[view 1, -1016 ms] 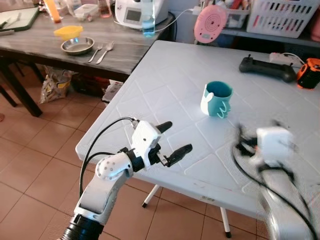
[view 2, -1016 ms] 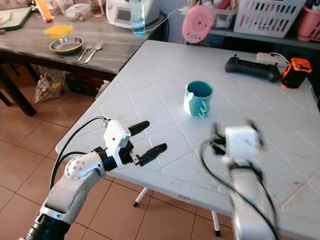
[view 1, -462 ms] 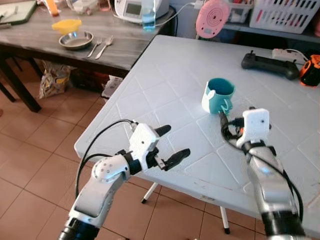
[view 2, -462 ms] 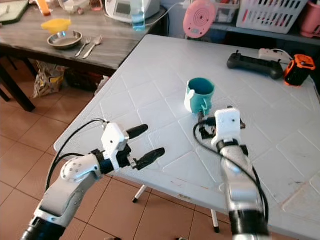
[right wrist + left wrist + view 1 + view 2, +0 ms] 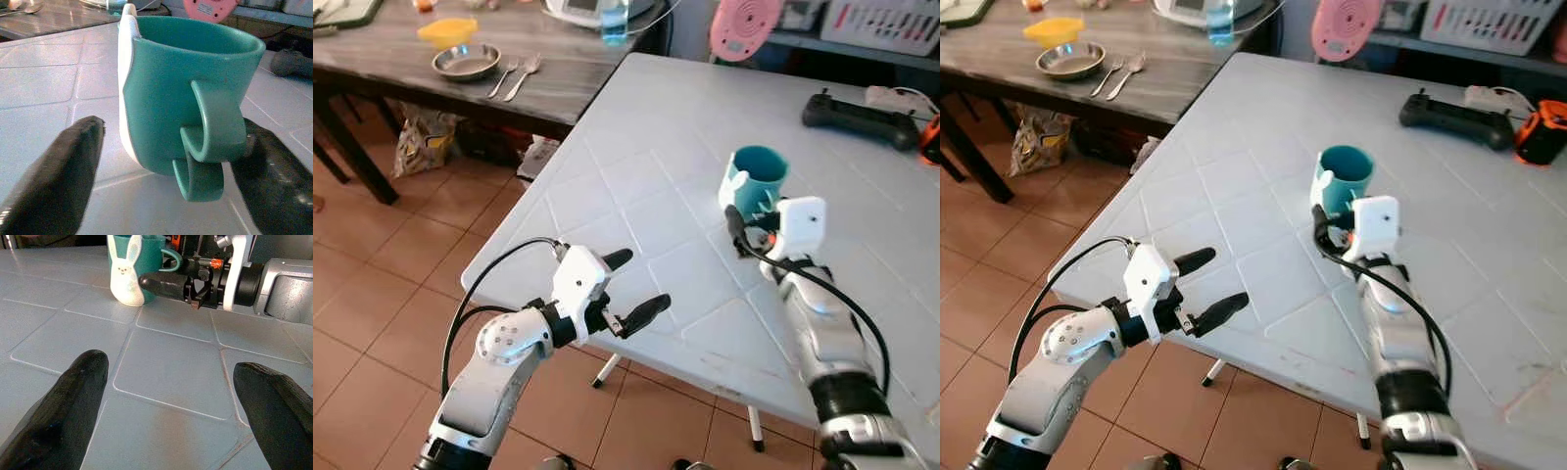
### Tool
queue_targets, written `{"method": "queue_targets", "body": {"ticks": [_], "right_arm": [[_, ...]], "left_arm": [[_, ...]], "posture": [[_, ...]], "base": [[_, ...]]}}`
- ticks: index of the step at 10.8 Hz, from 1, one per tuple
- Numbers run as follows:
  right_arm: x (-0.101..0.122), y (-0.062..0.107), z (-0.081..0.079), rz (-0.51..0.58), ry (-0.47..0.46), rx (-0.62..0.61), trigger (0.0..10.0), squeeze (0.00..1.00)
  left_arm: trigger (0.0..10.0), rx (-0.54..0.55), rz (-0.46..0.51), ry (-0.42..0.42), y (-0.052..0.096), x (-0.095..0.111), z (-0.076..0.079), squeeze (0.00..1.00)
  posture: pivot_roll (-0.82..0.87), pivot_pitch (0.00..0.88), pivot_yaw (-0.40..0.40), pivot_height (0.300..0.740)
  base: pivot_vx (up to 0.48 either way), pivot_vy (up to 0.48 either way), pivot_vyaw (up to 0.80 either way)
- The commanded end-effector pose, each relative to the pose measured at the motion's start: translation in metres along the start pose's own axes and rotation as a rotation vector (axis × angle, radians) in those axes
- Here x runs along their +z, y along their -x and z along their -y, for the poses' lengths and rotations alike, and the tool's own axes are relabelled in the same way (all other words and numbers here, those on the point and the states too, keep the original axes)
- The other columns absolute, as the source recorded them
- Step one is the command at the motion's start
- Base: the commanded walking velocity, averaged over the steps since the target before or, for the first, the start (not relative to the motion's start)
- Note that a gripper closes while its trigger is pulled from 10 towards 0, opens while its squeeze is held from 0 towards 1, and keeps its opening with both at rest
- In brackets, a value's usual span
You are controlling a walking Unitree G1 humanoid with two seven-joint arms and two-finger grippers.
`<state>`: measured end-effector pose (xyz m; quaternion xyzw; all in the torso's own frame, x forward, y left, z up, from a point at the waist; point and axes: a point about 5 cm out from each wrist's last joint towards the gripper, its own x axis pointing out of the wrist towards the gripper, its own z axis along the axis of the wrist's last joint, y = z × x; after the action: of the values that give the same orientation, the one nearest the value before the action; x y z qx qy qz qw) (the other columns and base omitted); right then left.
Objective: Setting the table
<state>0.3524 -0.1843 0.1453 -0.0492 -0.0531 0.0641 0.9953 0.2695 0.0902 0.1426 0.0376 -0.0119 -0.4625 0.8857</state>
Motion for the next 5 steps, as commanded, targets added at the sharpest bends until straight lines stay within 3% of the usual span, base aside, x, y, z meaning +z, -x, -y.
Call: {"method": "queue_targets", "body": {"ticks": [1,5], "right_arm": [[-0.0005,-0.0019,-0.0025,0.004,-0.003,0.012,0.0,0.0],[-0.001,-0.004,-0.0028,0.025,0.026,0.005,0.0,0.0]], "left_arm": [[10.0,0.001,0.006,-0.013,0.0017,0.0045,0.0008,0.0],[10.0,0.007,0.006,0.002,0.0003,0.0048,0.0022,0.0]], "posture": [[0.25,0.187,0.001,0.74],[0.24,0.186,-0.003,0.74]], "base": [[0.0,0.0,0.0],[0.0,0.0,0.0]]}}
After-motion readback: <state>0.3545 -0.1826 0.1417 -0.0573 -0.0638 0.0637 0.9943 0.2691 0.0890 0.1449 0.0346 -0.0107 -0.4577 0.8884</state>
